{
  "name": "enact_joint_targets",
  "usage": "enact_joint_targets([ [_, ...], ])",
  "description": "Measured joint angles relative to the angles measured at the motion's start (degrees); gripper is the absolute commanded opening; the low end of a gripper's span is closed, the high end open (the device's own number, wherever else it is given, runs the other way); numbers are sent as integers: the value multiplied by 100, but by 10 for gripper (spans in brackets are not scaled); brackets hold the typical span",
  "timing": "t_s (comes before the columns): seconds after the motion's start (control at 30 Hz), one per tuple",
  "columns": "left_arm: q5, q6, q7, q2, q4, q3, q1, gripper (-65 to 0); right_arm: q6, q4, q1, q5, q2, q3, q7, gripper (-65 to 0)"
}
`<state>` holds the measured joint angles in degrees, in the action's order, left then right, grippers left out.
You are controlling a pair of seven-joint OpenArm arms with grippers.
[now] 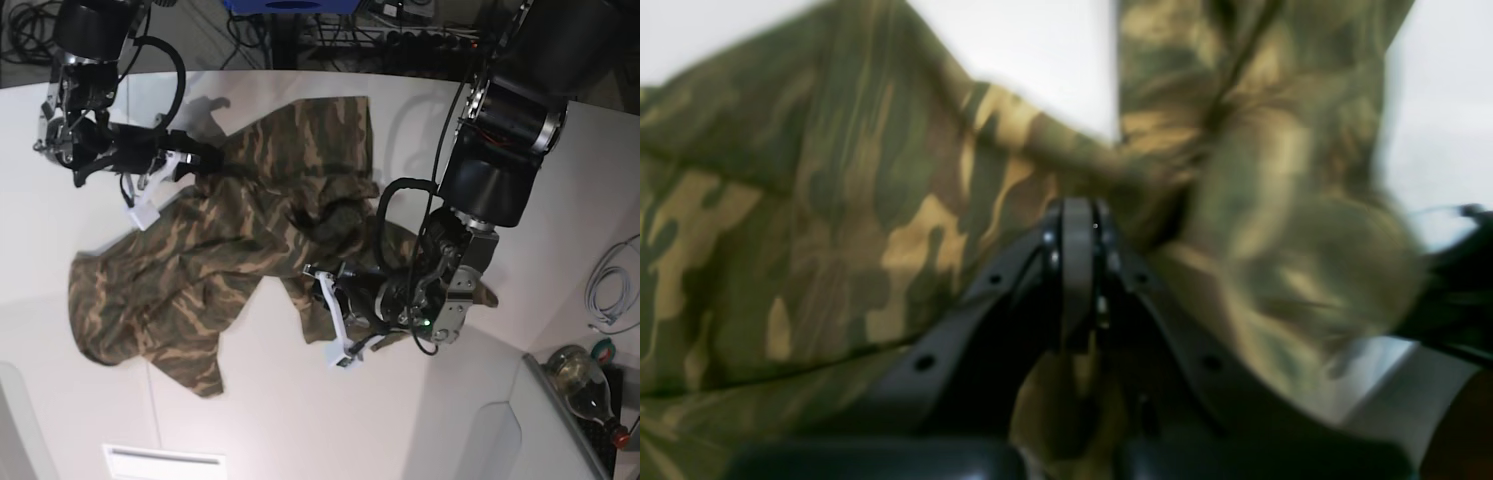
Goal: Layout the t-shirt on the table in an organized manner, then fold the t-shirt properly
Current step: 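Swing the raised shirt out and lay it flat on the table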
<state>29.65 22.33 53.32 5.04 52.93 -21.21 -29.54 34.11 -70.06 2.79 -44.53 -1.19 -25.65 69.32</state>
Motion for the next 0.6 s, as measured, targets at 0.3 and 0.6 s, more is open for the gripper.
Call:
enact_joint_targets([
  [0.3,-1681,2,-1740,-848,-1943,-59,-369,-650,-4,-321,234,-24,57,-26,-7,-645],
  [0.6,-2184,-92,-3200,-988,-3298,15,-664,-650,-4,-380,297,-26,505,-28,15,-645],
])
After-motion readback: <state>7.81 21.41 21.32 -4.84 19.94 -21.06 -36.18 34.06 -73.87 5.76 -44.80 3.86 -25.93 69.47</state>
